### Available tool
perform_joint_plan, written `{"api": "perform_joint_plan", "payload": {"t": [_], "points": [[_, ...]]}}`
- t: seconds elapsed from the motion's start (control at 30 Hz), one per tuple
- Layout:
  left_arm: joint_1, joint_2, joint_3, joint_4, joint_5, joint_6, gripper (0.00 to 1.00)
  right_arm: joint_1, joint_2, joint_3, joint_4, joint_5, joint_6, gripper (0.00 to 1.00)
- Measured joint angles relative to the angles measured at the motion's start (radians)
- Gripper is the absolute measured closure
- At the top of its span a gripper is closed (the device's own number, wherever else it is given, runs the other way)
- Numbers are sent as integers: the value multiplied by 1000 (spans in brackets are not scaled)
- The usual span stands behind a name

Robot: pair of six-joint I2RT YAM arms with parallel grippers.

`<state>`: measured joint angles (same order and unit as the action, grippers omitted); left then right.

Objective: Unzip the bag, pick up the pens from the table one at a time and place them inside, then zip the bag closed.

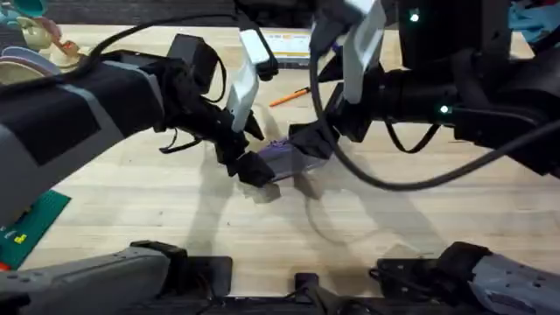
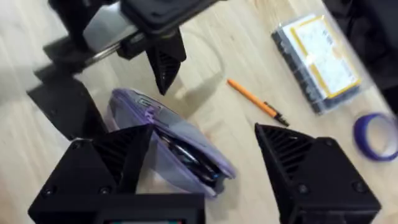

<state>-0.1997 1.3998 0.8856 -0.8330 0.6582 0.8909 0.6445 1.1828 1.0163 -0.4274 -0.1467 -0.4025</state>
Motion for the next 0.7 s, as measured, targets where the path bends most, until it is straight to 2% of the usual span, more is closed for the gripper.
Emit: {"api": "perform_joint_plan", "payload": {"t": [0.2,0.47,0.67,0.7], "points": [[0,0,4,-14,0,0,9,0,0,0,0,0,-195,3],[5,-53,69,-14,0,0,8,0,0,0,0,0,-279,3],[55,-148,84,-16,0,0,8,0,0,0,0,0,-287,3],[82,-196,84,-32,0,0,8,0,0,0,0,0,-287,3]]}}
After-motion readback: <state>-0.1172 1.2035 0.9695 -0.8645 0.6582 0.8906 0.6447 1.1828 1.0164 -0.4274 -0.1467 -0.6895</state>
